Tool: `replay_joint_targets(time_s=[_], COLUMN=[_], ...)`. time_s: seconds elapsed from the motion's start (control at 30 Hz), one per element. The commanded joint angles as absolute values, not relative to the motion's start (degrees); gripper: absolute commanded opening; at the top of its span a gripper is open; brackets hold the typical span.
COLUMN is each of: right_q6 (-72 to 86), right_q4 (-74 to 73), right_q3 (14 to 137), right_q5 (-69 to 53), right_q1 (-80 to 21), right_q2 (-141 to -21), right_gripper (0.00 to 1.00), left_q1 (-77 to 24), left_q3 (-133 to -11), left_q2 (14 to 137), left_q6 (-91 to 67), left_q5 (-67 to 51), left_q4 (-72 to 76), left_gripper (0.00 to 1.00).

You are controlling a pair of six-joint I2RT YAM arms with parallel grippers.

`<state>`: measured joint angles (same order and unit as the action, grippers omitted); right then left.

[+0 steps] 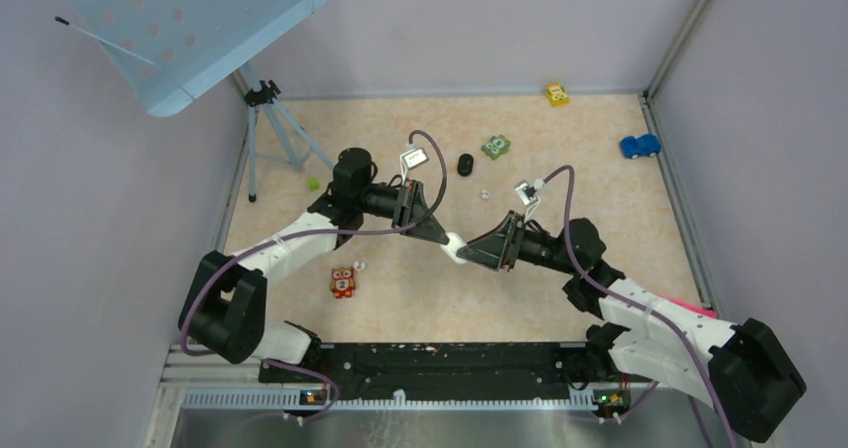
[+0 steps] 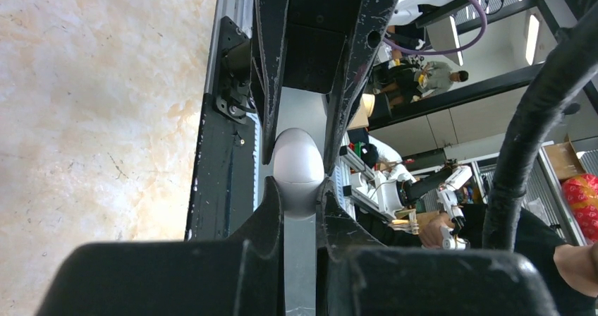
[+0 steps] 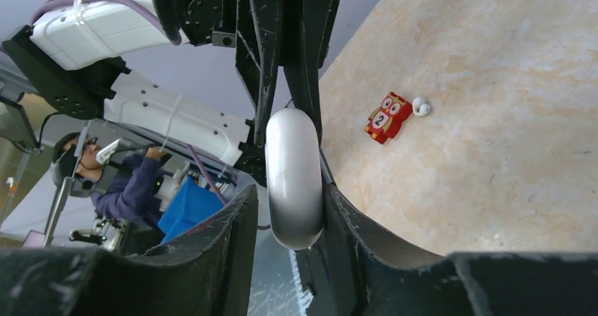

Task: Insert the wireless bluetooth earbuds into the charging case
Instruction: Open the charging case at the center of the board.

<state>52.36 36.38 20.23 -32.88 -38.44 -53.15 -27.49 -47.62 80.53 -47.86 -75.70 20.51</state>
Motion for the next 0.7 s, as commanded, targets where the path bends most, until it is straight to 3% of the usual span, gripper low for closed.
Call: replay_joint_targets(time_s=[0.0,0.2,0.6,0.67], right_q6=[55.9,65.0,83.8,84.7], right_q4=[46.8,60.1,98.0,98.7], right_q3=[18.9,15.3,10.9,12.3], right_q5=[-34.8,-30.4,-26.2,-27.3], right_q1=[-38.1,-38.1,-38.1,-38.2], right_q2=[-54.2,-56.3,-75.3,-77.5], right_gripper=[0.38,0.36,0.26,0.25], left_q1=[-27.5,-27.5,-27.5,-27.5], left_q3=[-47.7,-48.3,-46.6,-46.4], left_q2=[78.3,78.2,75.9,75.5], left_q6=[-47.5,-43.5,-44.6,-44.7], left_q5=[-77.4,-76.3,-76.3,-76.6], left_q4=[23.7,18.1,21.7,22.0], left_gripper=[0.00,0.00,0.00,0.00])
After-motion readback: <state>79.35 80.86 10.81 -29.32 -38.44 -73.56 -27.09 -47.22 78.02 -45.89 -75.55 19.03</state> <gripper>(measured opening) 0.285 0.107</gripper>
